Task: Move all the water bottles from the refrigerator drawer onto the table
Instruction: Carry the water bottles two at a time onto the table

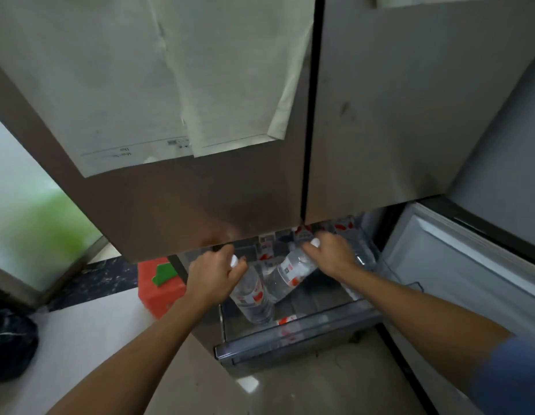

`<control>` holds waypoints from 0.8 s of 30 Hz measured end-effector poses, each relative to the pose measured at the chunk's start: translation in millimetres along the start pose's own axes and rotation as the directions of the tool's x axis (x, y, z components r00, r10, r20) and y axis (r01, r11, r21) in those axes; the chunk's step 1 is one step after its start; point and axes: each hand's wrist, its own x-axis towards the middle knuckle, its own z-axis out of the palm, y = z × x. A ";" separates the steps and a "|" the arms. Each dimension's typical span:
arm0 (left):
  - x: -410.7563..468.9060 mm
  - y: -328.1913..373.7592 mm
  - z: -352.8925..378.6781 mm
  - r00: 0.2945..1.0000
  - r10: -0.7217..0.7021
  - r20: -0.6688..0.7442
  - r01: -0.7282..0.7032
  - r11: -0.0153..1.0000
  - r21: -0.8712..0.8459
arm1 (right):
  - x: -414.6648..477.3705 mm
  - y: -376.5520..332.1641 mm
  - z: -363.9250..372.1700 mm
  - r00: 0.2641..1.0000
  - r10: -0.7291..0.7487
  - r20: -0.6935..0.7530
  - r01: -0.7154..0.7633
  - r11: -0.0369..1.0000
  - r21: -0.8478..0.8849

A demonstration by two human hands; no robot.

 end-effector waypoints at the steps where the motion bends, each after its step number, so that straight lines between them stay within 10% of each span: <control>1: -0.7 4.5 -2.9 1.000 0.027 -0.011 -0.027 1.000 0.012 | -6.4 -6.4 -12.0 0.998 -0.059 -0.036 0.055 0.993 -0.107; 15: -103.1 63.9 -111.4 0.921 -0.087 -0.379 0.126 0.989 0.079 | -114.8 -59.2 -119.4 0.824 -0.533 -0.189 0.443 0.816 -0.371; 24: -303.5 40.1 -155.5 0.851 -0.358 -0.385 0.437 0.889 0.138 | -241.9 -126.4 -55.3 0.636 -0.771 0.032 0.737 0.595 -0.321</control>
